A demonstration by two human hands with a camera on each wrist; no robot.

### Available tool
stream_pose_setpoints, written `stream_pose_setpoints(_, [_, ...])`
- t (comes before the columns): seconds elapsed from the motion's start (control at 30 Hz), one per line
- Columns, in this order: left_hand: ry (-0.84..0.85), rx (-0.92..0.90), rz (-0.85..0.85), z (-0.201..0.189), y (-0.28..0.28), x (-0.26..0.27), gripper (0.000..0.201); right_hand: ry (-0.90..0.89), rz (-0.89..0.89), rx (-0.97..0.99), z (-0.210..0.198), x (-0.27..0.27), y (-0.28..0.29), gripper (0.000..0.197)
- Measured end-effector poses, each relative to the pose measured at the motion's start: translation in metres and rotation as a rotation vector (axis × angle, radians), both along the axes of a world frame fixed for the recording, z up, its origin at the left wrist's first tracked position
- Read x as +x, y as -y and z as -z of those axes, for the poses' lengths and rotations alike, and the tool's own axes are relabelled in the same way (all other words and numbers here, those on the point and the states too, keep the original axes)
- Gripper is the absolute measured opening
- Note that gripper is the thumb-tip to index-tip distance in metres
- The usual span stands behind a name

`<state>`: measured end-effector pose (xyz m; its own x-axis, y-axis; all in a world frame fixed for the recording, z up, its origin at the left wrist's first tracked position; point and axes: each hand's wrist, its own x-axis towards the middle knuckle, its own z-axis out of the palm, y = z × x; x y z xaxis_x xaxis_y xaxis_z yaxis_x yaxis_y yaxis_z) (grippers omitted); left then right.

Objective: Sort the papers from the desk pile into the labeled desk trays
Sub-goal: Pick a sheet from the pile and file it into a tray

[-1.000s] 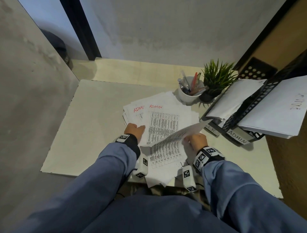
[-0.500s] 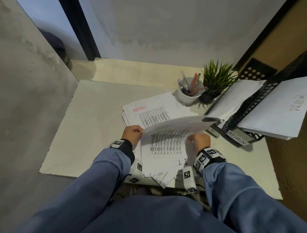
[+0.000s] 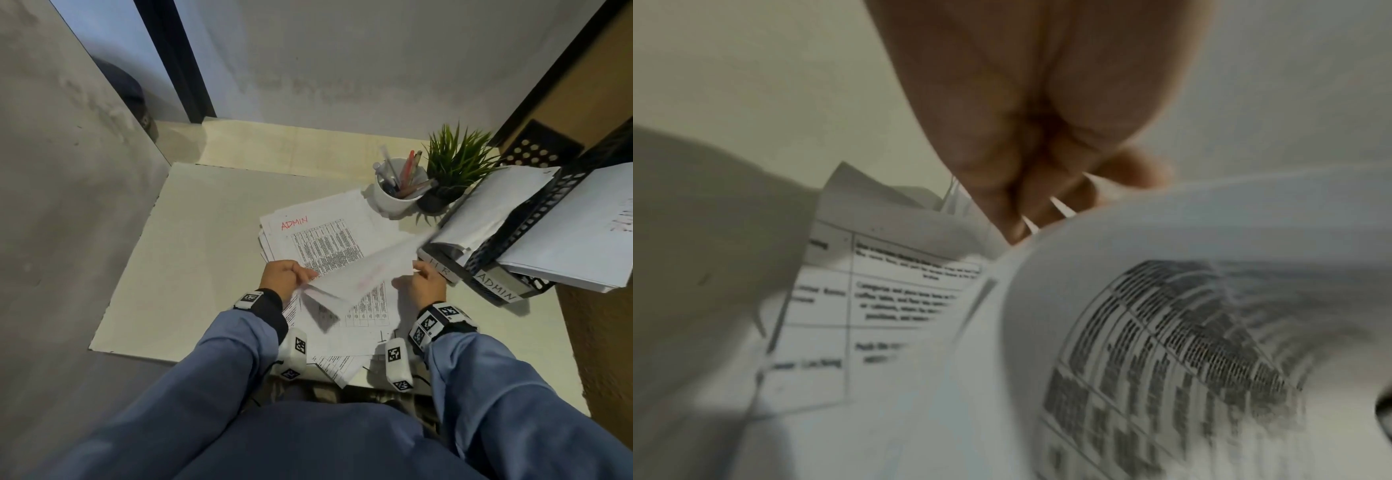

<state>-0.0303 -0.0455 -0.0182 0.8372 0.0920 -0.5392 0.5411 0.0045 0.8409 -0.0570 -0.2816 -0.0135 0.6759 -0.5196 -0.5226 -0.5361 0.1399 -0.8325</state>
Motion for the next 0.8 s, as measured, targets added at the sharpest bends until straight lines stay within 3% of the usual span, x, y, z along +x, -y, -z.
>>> stream_pose_setpoints(0.13, [0.023,0.413,-0.223,0.017,-0.014,0.008,0.029,-0.037,0.011,-0.032,0.0,-0.005,0.007,0.056])
stream_pose_setpoints(0.27, [-0.171,0.409,-0.181,0.02,-0.021,0.011,0.037,-0.06,-0.007,0.045,0.01,-0.007,0.008,0.04])
stream_pose_setpoints(0.4, [-0.151,0.479,-0.08,0.016,-0.021,0.012,0.039,-0.083,-0.061,0.037,-0.001,-0.011,0.005,0.034])
stream_pose_setpoints(0.53, [-0.113,0.516,-0.07,0.012,-0.024,0.017,0.027,-0.046,-0.114,-0.003,-0.003,-0.011,0.01,0.021])
stream_pose_setpoints(0.63, [-0.059,0.581,-0.059,0.009,-0.025,0.019,0.021,0.004,-0.175,0.055,0.02,-0.011,0.019,0.05])
stream_pose_setpoints(0.8, [0.009,0.651,-0.007,0.002,-0.024,0.02,0.028,0.022,-0.176,0.1,0.036,-0.011,0.019,0.047])
